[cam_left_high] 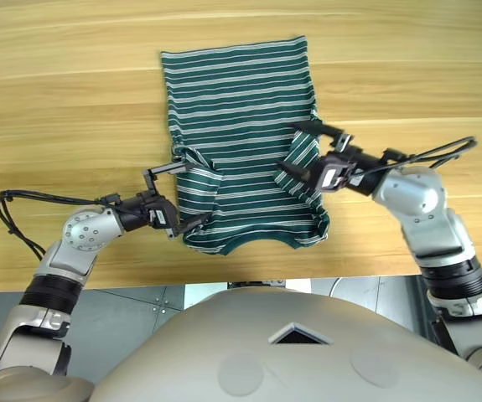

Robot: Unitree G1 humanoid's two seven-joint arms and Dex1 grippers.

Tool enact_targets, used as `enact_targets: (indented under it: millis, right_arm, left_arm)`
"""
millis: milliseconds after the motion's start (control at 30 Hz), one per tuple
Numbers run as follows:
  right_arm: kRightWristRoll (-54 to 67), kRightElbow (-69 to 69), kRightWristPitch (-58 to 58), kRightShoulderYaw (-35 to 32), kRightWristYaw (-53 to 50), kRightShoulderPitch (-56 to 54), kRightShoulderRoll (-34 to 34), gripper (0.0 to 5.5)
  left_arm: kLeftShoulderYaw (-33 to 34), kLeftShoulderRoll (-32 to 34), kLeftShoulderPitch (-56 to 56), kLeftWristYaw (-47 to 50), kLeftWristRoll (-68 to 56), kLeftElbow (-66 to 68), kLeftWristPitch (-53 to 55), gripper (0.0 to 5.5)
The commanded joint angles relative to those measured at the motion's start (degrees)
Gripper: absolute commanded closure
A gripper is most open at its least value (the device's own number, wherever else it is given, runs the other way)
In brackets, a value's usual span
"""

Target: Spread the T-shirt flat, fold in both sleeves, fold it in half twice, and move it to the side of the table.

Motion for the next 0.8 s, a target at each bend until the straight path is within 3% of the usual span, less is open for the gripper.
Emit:
enact_targets:
  millis: [33,267,800]
  right_arm:
    - [-0.8,1.4,-1.8,-7.0,0.1,3.3,-6.8,1.37]
    - [-3.4,2.8,-7.9,-5.6,1.4,12.5,-11.2,0.17]
    - [-1.9,-1.5,-10.0,-3.2,2.4,16.6,-11.1,0.13]
  left_arm:
    - [-1.6,-0.2,0.9,-0.6,3.6,2.1,1.6,0.10]
    - [-1.7,-0.4,0.5,-0.7,3.5,1.3,2.3,0.10]
    - [-1.9,-0.5,-0.3,-0.6,3.6,2.4,1.9,0.10]
